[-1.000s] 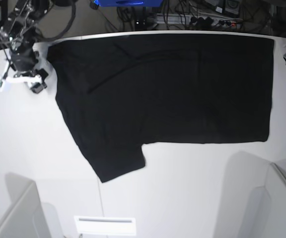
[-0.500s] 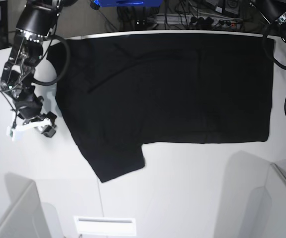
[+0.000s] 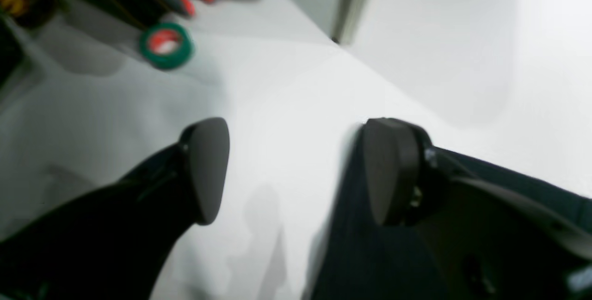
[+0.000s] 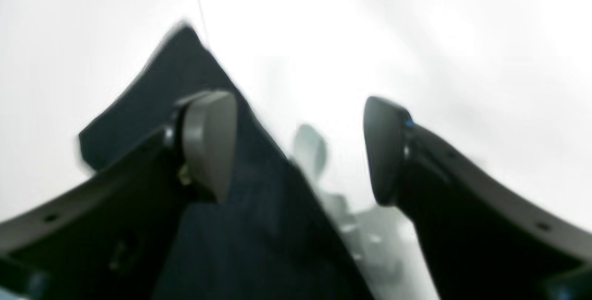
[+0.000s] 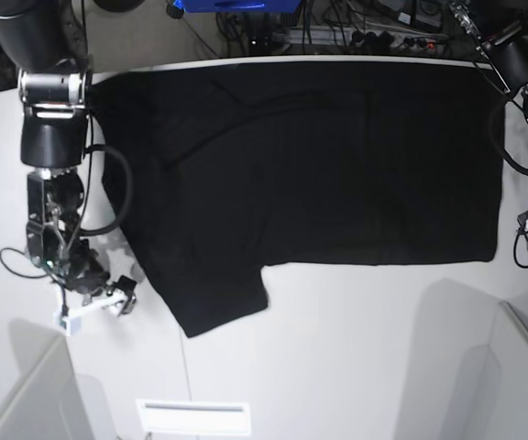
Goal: Fold the T-shirt properly
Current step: 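Move the right gripper along the shirt side to the hem corner, then move the left gripper along the shirt side to the other hem corner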
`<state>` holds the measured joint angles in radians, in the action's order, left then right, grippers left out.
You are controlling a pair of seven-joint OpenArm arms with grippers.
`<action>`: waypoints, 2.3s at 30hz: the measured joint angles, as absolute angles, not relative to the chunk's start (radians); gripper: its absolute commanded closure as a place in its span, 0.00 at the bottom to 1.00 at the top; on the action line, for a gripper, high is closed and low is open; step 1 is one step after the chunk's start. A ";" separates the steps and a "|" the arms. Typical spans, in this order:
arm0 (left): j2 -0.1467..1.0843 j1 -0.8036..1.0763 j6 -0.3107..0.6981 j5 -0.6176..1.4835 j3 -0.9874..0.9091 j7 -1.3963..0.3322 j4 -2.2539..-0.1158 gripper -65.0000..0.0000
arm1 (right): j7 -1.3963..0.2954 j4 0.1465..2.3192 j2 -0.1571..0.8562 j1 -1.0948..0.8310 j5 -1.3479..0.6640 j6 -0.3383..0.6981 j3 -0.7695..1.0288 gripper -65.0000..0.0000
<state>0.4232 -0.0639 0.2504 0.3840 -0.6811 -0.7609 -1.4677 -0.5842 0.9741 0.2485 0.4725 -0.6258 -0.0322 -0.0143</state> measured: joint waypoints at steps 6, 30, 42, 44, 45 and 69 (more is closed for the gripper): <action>0.425 -0.061 0.247 0.382 -0.684 -0.761 -1.457 0.32 | -0.461 0.627 0.224 0.646 -0.624 0.144 -0.161 0.33; 0.433 -0.060 0.251 0.372 -0.675 -0.759 -1.361 0.32 | -0.305 0.415 0.144 0.699 -0.628 0.169 -0.318 0.70; 0.441 -0.268 0.257 0.286 -0.528 -0.748 -1.115 0.31 | -0.282 0.415 0.145 0.687 -0.640 0.167 -0.318 1.00; 0.447 -0.314 0.241 0.274 -0.493 -0.750 -1.064 0.31 | -0.282 0.415 0.145 0.687 -0.640 0.166 -0.318 1.00; 0.447 -0.336 0.244 0.278 -0.472 -0.740 -1.039 0.31 | -0.282 0.415 0.145 0.687 -0.641 0.166 -0.318 1.00; 0.472 -0.474 0.247 0.293 -0.267 -0.498 -0.629 0.32 | -0.283 0.415 0.145 0.687 -0.640 0.166 -0.318 1.00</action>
<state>0.4717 -0.4736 0.2474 0.2928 -0.2672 -0.4984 -0.6292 -0.2832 0.4149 0.1452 0.6868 -0.6399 0.1661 -0.3180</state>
